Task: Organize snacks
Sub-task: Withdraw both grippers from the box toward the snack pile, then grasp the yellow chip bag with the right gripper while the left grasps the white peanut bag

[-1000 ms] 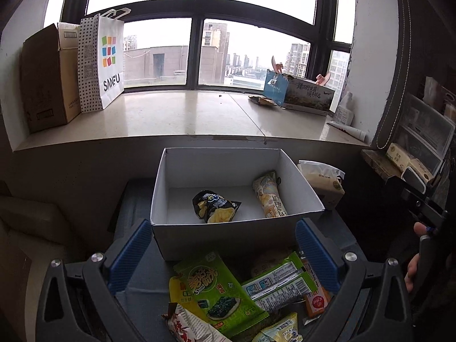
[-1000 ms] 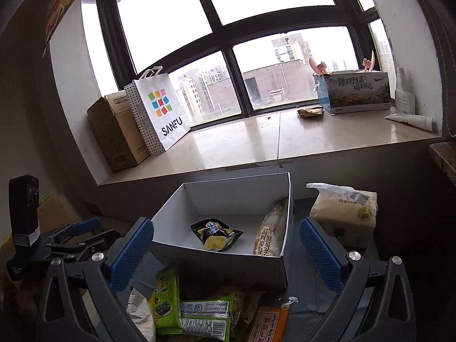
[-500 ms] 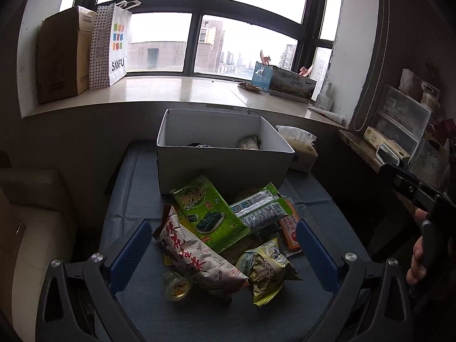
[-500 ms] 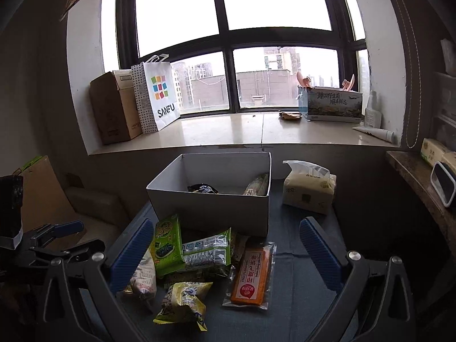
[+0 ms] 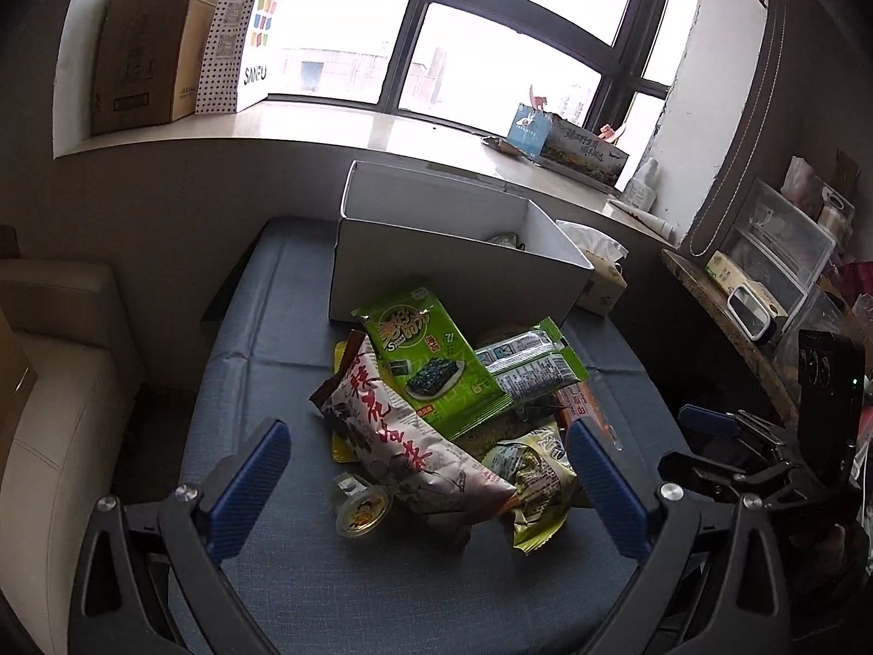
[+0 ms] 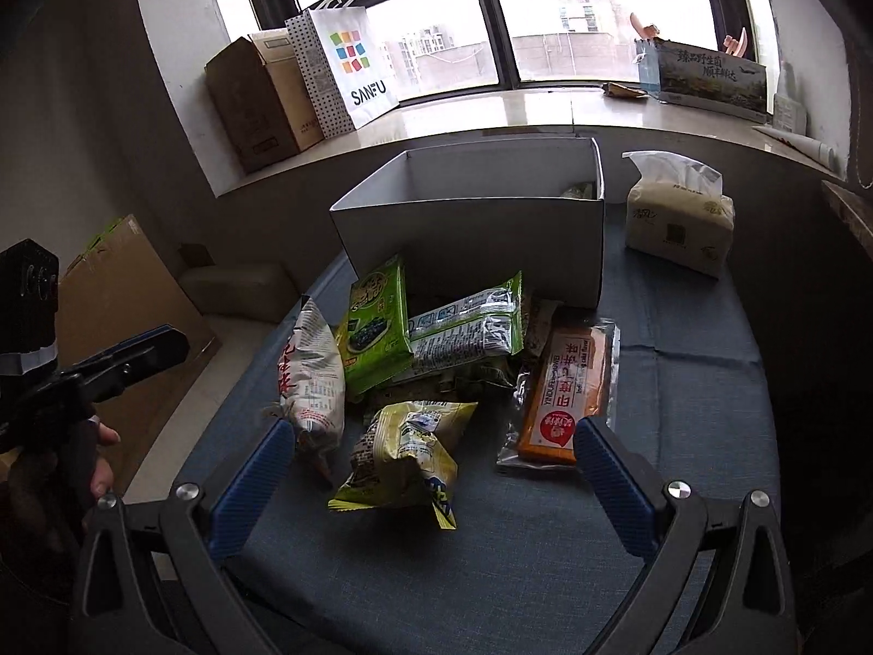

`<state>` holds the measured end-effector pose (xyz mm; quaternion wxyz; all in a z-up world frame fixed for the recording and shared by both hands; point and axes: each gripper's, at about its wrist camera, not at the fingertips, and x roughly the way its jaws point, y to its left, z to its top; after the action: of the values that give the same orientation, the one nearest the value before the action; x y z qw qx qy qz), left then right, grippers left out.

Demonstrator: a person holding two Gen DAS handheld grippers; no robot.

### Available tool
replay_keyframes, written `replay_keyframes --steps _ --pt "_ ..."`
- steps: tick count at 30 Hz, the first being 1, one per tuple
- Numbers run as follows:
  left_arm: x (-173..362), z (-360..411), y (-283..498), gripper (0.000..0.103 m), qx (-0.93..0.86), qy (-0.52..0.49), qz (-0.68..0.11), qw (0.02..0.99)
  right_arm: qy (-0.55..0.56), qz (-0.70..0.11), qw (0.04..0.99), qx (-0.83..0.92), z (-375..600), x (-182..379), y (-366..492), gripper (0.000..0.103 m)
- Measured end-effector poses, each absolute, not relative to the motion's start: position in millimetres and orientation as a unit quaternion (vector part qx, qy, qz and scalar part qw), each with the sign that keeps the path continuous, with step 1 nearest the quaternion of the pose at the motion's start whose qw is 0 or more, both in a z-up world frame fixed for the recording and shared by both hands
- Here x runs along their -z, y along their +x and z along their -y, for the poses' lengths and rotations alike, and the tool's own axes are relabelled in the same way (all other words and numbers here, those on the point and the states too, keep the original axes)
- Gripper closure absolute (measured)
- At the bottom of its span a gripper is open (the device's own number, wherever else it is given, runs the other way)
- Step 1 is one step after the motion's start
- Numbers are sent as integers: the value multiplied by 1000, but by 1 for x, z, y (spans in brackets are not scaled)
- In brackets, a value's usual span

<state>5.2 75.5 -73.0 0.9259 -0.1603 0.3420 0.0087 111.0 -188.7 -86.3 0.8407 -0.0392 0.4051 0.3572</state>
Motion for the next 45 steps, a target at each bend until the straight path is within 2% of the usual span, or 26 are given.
replay_keyframes --steps 7,13,14,15,20,32,40,41,42,43,45 --pt "89 -83 6 0 -10 -185 -360 914 -93 -493 786 -361 139 141 134 0" --pt "95 -91 5 0 -17 -199 -365 910 -82 -521 758 -384 120 165 143 0" --pt "96 -92 5 0 -17 -200 -365 909 -80 -526 753 -387 119 169 144 12" --pt "97 -92 6 0 -17 -201 -366 908 -80 -533 746 -391 118 173 144 30" --pt "106 -92 10 0 -12 -209 -379 901 -64 -511 756 -404 130 164 141 39" --pt "138 -91 68 0 -8 -239 -425 873 43 -456 802 -382 222 114 134 40" --pt "164 -98 100 1 -38 -232 -458 857 81 -448 805 -380 234 114 136 40" --pt "164 -96 100 11 -33 -232 -452 861 80 -447 806 -380 234 114 135 40" --pt "164 -93 99 43 -32 -225 -448 865 78 -446 806 -382 233 114 134 40" --pt "163 -91 99 49 -34 -215 -447 867 75 -446 805 -384 231 113 134 40" --pt "157 -86 96 55 -17 -214 -434 875 77 -441 806 -387 230 114 133 40"
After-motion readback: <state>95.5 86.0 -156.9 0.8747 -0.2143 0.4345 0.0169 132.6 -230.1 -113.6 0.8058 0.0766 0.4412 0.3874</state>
